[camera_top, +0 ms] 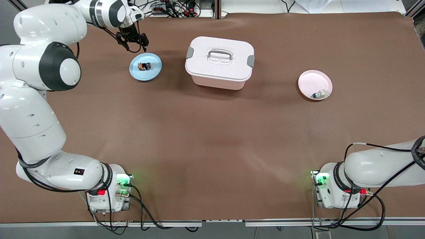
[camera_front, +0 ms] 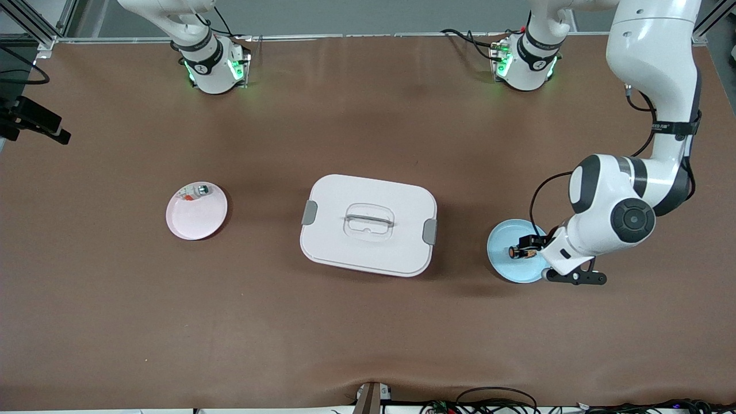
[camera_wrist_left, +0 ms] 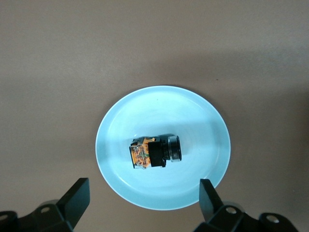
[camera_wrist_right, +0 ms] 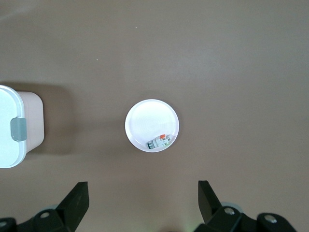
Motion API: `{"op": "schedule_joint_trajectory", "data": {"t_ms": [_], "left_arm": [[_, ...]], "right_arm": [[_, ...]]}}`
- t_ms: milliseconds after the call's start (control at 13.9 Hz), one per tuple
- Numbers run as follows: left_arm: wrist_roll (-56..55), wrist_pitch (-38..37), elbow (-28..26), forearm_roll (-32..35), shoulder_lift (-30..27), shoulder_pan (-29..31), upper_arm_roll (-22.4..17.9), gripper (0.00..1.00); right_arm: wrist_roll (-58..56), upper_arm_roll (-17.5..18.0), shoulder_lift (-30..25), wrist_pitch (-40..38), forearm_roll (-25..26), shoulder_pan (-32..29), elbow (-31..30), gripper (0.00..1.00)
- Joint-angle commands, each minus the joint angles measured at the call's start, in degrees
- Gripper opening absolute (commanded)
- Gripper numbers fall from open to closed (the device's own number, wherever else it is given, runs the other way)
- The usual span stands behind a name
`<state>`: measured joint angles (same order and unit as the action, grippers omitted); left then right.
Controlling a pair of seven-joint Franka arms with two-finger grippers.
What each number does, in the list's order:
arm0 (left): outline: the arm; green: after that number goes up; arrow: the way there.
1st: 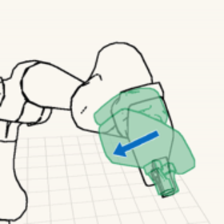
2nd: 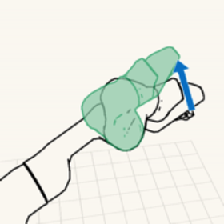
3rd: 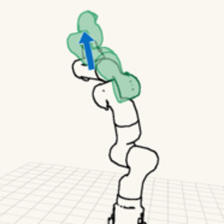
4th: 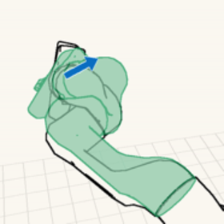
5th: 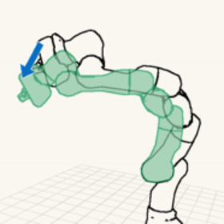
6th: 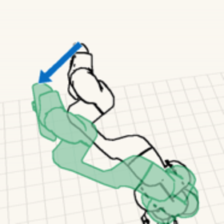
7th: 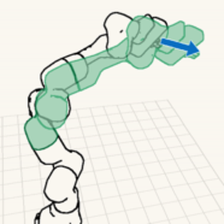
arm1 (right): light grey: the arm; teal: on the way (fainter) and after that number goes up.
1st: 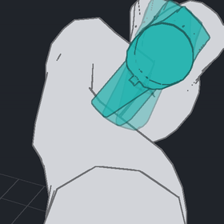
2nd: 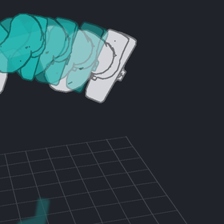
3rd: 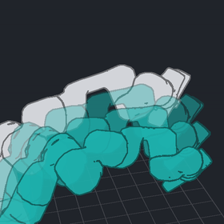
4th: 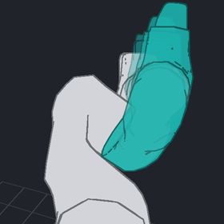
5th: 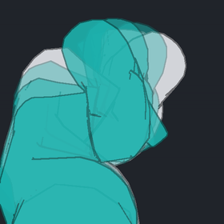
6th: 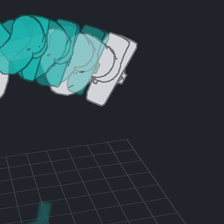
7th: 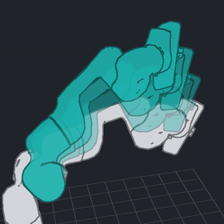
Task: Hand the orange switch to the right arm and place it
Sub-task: 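Lower the left gripper and close it on the orange switch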
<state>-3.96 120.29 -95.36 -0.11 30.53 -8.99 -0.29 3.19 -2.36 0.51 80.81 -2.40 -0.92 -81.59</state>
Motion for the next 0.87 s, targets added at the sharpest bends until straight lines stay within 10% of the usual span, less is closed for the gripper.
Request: {"op": "schedule_joint_trajectory", "data": {"t_ms": [0,794], "left_arm": [[-0.34,2.92,-0.44,0.46,1.28,-0.32,-0.06,1.00],[-5.53,13.72,-6.14,0.29,3.04,-0.41,0.38,1.00]], "right_arm": [[-0.72,-0.10,-0.25,0.32,-0.23,-0.23,-0.15,1.00],[-0.72,-0.19,-0.34,0.49,-0.59,-0.40,-0.15,1.00]]}}
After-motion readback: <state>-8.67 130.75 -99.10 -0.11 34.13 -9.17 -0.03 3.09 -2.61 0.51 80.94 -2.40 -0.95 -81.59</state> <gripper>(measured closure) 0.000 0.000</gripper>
